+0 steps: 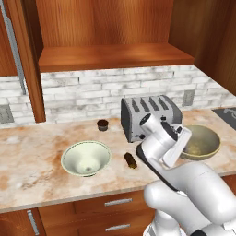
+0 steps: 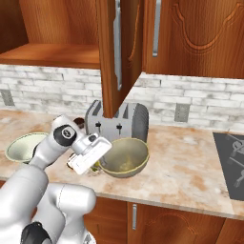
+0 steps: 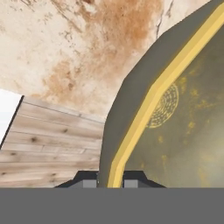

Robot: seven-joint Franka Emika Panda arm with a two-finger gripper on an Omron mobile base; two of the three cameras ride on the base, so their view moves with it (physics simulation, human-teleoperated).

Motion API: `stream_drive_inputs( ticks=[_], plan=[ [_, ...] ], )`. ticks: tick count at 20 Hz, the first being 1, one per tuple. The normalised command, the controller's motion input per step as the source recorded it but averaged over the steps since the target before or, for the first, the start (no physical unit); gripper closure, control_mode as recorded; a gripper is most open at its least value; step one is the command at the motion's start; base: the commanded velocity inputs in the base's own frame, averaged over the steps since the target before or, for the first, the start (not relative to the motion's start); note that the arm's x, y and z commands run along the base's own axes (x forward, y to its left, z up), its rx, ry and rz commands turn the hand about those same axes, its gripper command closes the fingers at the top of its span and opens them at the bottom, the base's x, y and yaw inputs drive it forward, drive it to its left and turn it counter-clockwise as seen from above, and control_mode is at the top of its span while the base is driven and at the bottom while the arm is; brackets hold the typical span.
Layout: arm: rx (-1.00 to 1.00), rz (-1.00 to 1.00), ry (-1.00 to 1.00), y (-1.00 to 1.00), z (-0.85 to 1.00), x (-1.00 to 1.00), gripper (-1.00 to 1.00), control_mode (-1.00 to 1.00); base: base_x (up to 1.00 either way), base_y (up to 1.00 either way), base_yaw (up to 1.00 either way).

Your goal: Pick both bowls and place them on the counter. Then place the mango in one bowl and place the sweet potato in the other bowl.

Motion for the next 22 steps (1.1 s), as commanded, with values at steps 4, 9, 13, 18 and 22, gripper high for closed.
stream_drive_inputs(
  ticks=[4,9,13,18,22],
  plan=[
    [0.0,0.0,0.03,0.0,-0.35,0.01,1.0,-1.0,0.0,0.0,0.0],
    [0.0,0.0,0.09,0.0,-0.3,0.08,1.0,-1.0,0.0,0.0,0.0],
    [0.0,0.05,0.06,-0.05,-0.17,0.16,1.0,-1.0,0.0,0.0,0.0],
    [0.01,0.07,0.01,-0.08,-0.19,0.18,1.0,-1.0,0.0,0.0,0.0],
    [0.04,0.05,0.0,-0.12,-0.19,0.14,1.0,-1.0,0.0,0.0,0.0]
  ],
)
